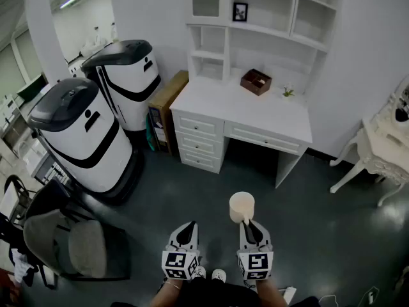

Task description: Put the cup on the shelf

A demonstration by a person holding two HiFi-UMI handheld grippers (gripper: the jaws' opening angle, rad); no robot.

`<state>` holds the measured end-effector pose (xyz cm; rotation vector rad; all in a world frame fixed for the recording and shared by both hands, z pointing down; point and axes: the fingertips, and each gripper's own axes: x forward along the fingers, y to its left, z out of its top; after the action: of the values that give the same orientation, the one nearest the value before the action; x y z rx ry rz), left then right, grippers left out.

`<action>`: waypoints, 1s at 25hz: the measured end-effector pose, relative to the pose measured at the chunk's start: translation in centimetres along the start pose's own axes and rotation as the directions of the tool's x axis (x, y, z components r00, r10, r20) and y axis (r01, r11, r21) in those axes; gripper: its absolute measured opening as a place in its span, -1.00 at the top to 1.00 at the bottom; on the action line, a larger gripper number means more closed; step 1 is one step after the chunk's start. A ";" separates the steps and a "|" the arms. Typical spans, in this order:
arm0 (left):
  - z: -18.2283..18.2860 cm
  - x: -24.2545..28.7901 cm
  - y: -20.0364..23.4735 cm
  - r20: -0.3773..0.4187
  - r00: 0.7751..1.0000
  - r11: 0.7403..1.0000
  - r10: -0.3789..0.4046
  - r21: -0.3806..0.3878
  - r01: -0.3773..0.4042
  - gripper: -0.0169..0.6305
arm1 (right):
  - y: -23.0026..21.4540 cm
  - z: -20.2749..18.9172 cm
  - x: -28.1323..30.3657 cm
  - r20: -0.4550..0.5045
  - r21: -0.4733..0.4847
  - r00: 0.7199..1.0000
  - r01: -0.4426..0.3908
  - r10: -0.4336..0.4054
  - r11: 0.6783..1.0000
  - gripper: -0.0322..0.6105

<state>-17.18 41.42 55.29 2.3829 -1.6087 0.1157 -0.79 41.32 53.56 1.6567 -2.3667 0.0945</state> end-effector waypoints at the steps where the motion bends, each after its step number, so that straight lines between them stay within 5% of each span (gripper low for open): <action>1: 0.0 -0.2 -0.2 0.004 1.000 1.000 -0.002 0.001 0.002 0.94 | 0.0 0.0 -0.3 0.000 0.003 1.000 -0.003 0.003 1.000 0.71; 20: -0.2 -1.6 -1.1 0.007 0.998 0.997 -0.070 0.016 0.070 0.92 | 1.7 2.3 -3.1 0.079 -0.050 0.997 0.001 0.003 0.999 0.72; 25: 0.2 -1.5 -0.6 0.025 0.993 0.994 -0.112 -0.009 0.112 0.56 | 2.7 2.8 -3.3 0.086 -0.095 0.996 0.021 -0.013 0.995 0.72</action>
<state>-17.24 42.89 54.73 2.4696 -1.4782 0.0571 -2.72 44.80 50.32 1.6673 -2.3773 -0.0934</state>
